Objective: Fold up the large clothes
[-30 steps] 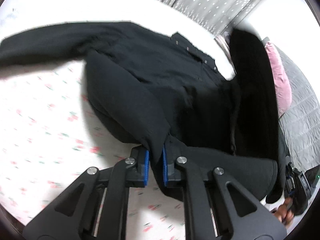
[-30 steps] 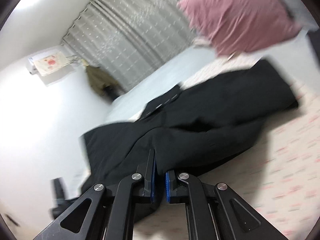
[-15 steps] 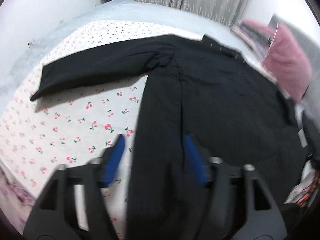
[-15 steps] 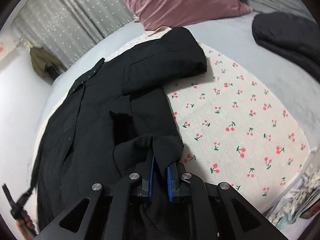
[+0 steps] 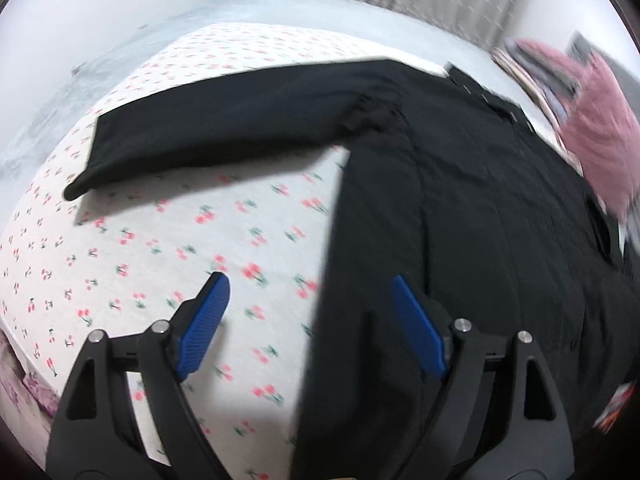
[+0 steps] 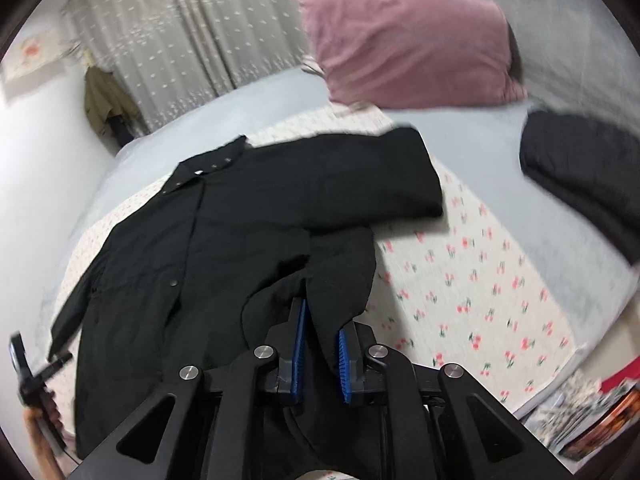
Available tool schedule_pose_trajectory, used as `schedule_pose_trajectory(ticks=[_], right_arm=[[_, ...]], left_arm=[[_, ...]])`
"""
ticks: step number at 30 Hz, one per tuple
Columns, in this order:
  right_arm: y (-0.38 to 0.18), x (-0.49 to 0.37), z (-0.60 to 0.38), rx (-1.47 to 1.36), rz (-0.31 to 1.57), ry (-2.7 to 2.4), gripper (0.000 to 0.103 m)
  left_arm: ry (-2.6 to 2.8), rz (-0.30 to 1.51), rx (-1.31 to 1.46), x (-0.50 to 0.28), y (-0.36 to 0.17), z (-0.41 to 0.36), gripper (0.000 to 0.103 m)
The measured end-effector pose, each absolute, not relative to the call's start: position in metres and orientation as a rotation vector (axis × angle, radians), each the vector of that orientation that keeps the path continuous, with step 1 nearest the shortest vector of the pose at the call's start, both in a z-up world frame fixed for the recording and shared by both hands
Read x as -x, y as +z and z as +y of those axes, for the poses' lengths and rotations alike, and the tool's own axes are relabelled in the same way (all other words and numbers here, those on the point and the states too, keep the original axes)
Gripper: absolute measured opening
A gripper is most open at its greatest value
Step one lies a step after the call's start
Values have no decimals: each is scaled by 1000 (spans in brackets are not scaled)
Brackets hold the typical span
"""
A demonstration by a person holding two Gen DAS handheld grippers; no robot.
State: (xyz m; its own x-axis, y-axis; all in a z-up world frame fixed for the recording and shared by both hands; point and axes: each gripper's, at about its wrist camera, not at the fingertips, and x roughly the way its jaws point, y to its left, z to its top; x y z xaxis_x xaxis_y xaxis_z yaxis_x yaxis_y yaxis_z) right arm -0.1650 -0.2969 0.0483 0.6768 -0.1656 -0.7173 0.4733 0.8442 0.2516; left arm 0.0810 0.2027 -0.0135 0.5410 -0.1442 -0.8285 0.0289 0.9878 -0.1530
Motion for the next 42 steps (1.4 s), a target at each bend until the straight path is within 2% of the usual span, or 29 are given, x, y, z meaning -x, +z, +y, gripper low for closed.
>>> schedule_pose_trajectory(ticks=[2,4,6,7,8,9,13,19,22,23,26,27,32,34,37,38,40,42], right_arm=[[69,162,-279,-378,721,-359,20],[82,161,-270,-342,702,-354,29],[94,164,-264,-304,676,-363,56],[102,169,-262,-284,634,-374,64],[108,175,-261,-272,591,-381,78],[111,178,-262,-267,569,-385,85],[110,163,-268,-268,564,-407,85],[64,81,-250,-312,601,-202,85],[25,37,-238,-348,641,-134,85],[9,22,-234,-359,658,-121,85],[-25,-3,-224,-364,733,-118,85],[-31,-10,-221,-360,748,-123,85],[-37,-20,-226,-345,732,-177,85],[-33,-19,-230,-340,706,-197,85],[-33,-18,-237,-307,687,-257,85],[-36,-17,-241,-288,687,-286,85],[-37,-17,-252,-271,704,-313,85],[-40,-15,-265,-287,731,-336,85]], left_arm=[[-54,997,200,-93,-14,224,84],[-9,1009,293,-105,-16,251,84],[41,1008,375,-115,-16,283,84],[62,1000,394,-119,-16,294,84],[81,989,403,-123,-16,306,84],[109,969,405,-130,-15,324,84],[178,928,365,-152,-20,367,84],[208,939,384,-198,-56,414,82],[220,896,324,-217,-62,413,66],[206,899,306,-224,-61,409,48],[221,917,214,-244,-48,388,10],[260,898,155,-248,-37,381,8],[366,626,73,-244,30,380,9],[413,656,-4,-262,22,377,9],[483,829,-86,-290,-23,368,11],[495,837,-80,-290,-28,367,13],[521,827,-53,-281,-35,365,24],[488,815,-25,-270,-33,364,61]])
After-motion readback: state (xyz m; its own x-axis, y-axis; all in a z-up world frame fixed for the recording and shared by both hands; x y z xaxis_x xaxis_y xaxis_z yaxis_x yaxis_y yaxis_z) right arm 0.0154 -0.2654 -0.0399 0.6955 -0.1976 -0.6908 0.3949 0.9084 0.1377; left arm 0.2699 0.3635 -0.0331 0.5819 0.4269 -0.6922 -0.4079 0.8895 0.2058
